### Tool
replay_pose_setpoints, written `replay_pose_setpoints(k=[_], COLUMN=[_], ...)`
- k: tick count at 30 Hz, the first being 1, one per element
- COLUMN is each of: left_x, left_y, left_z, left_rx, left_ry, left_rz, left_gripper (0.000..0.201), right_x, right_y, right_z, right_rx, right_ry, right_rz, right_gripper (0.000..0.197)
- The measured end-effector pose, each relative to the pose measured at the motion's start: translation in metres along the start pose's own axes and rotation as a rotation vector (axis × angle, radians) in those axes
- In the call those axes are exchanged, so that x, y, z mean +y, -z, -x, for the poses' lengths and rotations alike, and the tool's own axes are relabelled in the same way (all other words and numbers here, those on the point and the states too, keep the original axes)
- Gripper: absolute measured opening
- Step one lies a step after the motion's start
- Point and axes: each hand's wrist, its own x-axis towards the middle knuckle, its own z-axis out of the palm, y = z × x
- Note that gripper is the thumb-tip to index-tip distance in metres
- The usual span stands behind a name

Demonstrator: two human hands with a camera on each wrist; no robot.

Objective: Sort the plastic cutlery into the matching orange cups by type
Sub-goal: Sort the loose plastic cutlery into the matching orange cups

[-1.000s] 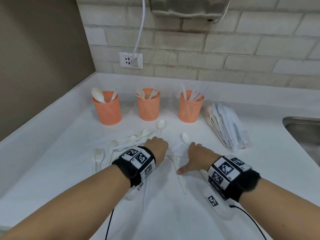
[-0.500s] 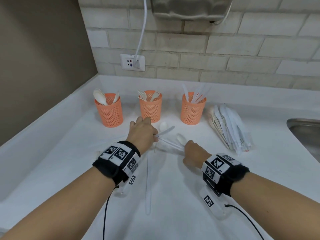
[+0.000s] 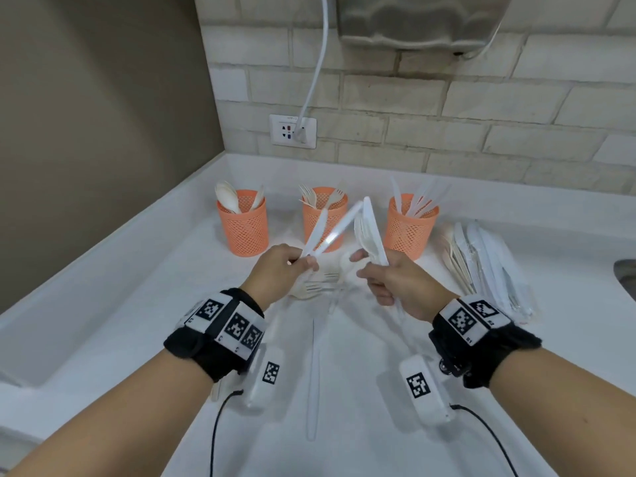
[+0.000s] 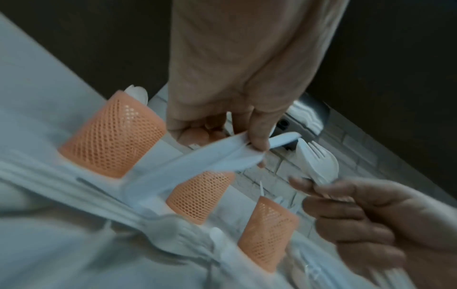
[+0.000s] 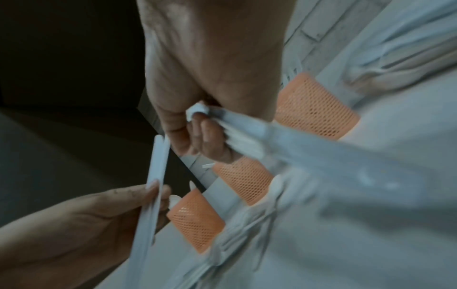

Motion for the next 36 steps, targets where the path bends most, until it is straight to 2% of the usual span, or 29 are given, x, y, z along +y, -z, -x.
replay_pose_setpoints(k=[4, 7, 10, 12, 14, 16, 20, 22, 24, 26, 30, 33, 36], left_x=[0.011, 0.014, 0.013, 0.012, 0.016, 0.019, -0.001, -0.019, -0.032, -0.037, -0.04, -0.039, -0.045], left_y=[-0.005, -0.011, -0.014, -0.015, -0.017, -0.016, -0.007, -0.002, -0.003, -0.01, -0.027, -0.036, -0.037], left_z=[0.005, 0.006, 0.001, -0.004, -0.007, -0.01, -0.033, -0.04, -0.038, -0.033, -0.042, -0.046, -0.053], left_rx=[-0.135, -0.22, -0.073, -0.001, 0.001, -0.023, -0.1, -0.155, -0.24, -0.323, -0.336, -0.323, -0.37], left_ry=[0.093, 0.085, 0.081, 0.067, 0.034, 0.002, 0.073, 0.133, 0.213, 0.19, 0.083, 0.081, 0.088], left_rz=[0.235, 0.332, 0.395, 0.387, 0.308, 0.24, 0.103, -0.3, -0.758, -0.961, -1.05, -1.01, -0.913], left_gripper=[0.029, 0.028, 0.03, 0.031, 0.038, 0.044, 0.036, 0.042, 0.057, 0.066, 0.055, 0.039, 0.034], right_x=[-0.012, -0.013, -0.007, -0.006, -0.007, -0.01, -0.01, -0.009, -0.007, -0.006, -0.003, -0.001, 0.0], right_y=[-0.02, -0.03, -0.037, -0.042, -0.047, -0.046, -0.035, -0.028, -0.022, -0.017, -0.018, -0.02, -0.017], right_z=[-0.007, -0.018, -0.027, -0.028, -0.028, -0.027, -0.025, -0.022, -0.022, -0.022, -0.023, -0.021, -0.02], right_rx=[-0.069, 0.006, 0.055, 0.016, -0.06, -0.078, -0.089, -0.074, -0.04, -0.004, 0.009, 0.002, 0.015], right_ry=[0.087, 0.077, 0.032, -0.015, -0.031, -0.056, -0.056, -0.059, -0.057, -0.063, -0.079, -0.085, -0.079], right_rz=[-0.146, -0.13, -0.092, -0.141, -0.265, -0.352, -0.281, -0.244, -0.222, -0.194, -0.2, -0.166, -0.145], right_gripper=[0.009, 0.017, 0.03, 0.037, 0.037, 0.033, 0.01, 0.008, 0.009, 0.008, 0.005, 0.005, 0.005])
